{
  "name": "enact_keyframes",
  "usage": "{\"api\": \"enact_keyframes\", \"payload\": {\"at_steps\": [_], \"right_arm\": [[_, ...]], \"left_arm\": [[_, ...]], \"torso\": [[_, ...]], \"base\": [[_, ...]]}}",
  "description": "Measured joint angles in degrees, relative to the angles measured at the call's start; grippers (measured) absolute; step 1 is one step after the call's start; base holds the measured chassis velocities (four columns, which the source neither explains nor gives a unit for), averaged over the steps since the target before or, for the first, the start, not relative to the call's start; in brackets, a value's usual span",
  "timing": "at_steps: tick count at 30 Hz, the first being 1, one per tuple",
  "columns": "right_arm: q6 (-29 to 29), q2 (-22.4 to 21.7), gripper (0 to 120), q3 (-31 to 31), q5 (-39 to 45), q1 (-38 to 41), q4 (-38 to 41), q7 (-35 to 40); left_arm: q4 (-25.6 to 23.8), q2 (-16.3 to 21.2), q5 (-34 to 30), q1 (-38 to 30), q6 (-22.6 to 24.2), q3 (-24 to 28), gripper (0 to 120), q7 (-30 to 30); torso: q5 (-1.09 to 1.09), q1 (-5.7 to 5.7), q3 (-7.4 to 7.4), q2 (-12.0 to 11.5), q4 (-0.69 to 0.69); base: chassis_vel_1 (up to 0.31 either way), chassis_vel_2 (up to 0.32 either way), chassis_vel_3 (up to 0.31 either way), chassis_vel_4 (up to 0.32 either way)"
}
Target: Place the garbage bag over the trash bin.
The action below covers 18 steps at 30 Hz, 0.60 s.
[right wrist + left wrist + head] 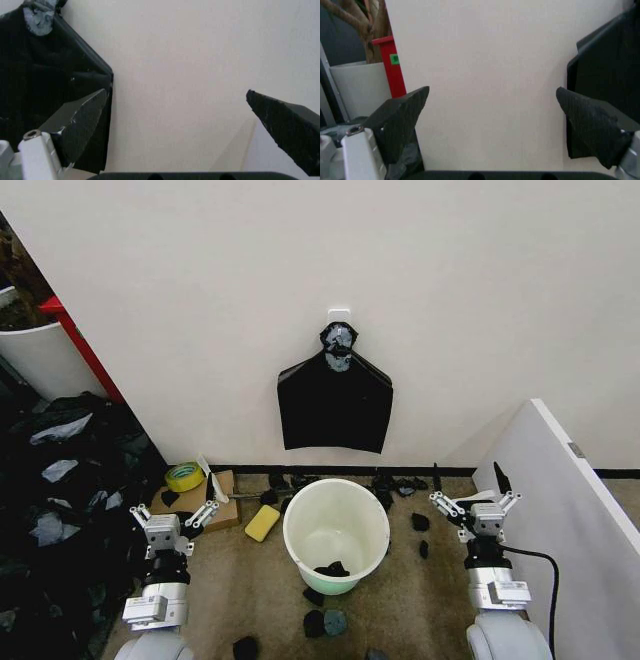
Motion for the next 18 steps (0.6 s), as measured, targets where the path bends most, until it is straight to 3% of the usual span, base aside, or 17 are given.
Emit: {"api": "enact_keyframes", "payload": {"at_steps": [5, 18], "right_arm": [[-0.22, 0.06, 100, -0.73, 2.37, 0.44, -0.01, -0.20], [0.44, -0.16, 100, -1.14, 3.57, 0.70, 0.10, -2.24]], "left_arm": [[-1.56, -0.22, -3.77, 0.02, 0.84, 0.35, 100, 0.47], [-0.97, -0.91, -2.21, 0.56, 0.27, 1.63, 100, 0.97]], "torso": [[0.01, 0.00, 0.00, 0.00, 0.00], [0.00, 0.00, 0.00, 0.00, 0.00]], "base": [[0.000, 0.000, 0.000, 0.000], [0.000, 0.000, 0.000, 0.000]]}}
